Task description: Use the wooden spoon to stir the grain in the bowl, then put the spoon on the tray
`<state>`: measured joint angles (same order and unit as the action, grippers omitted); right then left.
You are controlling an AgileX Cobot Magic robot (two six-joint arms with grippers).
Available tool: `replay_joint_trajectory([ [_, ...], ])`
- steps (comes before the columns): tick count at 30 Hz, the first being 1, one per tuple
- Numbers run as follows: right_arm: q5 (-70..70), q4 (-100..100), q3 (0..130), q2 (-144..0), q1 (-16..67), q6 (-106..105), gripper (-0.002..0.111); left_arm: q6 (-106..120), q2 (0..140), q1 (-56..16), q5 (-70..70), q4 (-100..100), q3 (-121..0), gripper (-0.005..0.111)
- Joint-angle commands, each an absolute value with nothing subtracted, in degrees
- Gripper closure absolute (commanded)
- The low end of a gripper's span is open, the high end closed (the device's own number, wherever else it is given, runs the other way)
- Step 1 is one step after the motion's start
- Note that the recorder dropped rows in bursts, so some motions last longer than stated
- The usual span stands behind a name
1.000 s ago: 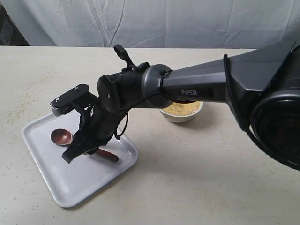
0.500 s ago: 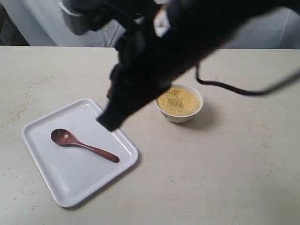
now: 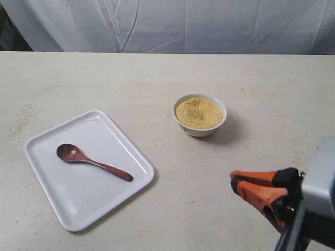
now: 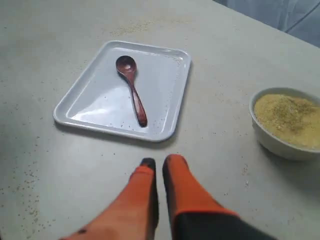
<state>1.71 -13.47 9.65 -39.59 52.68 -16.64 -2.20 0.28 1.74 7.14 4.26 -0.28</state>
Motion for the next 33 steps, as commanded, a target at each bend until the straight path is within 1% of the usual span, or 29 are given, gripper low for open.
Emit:
replay_joint_trajectory([
  [1,7.5,-20.1,2.4,-34.3,52.6,-16.3,0.099,-2.5,0.0,1.5,7.2,4.1,0.0,0.106],
  [5,7.5,-24.1,0.0,-29.9,52.6,-15.4,0.099,-2.5,0.0,1.5,7.2,4.1,0.0,0.106],
  [7,6.5,-24.1,0.0,-24.9,52.3,-15.7,0.099,-2.5,0.0,1.5,7.2,4.1,0.0,0.106],
  [9,8.0,-20.4,0.0,-18.6,49.8,-16.5,0.099,-2.5,0.0,1.5,7.2,4.1,0.0,0.106],
  [12,12.0,-15.8,0.0,-9.6,42.0,-16.9,0.099,-2.5,0.0,1.5,7.2,4.1,0.0,0.106],
  [15,11.4,-15.5,0.0,-2.6,32.6,-17.0,0.099,-2.5,0.0,1.5,7.2,4.1,0.0,0.106],
  [19,3.8,-15.7,0.0,0.0,21.4,-17.0,0.099,-2.5,0.0,1.5,7.2,4.1,0.0,0.106],
  [23,-5.2,-16.1,0.0,0.0,14.1,-17.0,0.099,-2.5,0.0,1.5,7.2,4.1,0.0,0.106],
  [26,-8.9,-16.7,0.0,0.0,12.0,-17.0,0.099,-2.5,0.0,1.5,7.2,4.1,0.0,0.106],
  [31,-11.5,-17.2,0.0,0.0,12.0,-15.0,0.099,-2.5,0.0,1.5,7.2,4.1,0.0,0.106],
  [33,-11.5,-13.5,0.0,0.0,12.0,-11.2,0.099,-2.5,0.0,1.5,7.2,4.1,0.0,0.106],
])
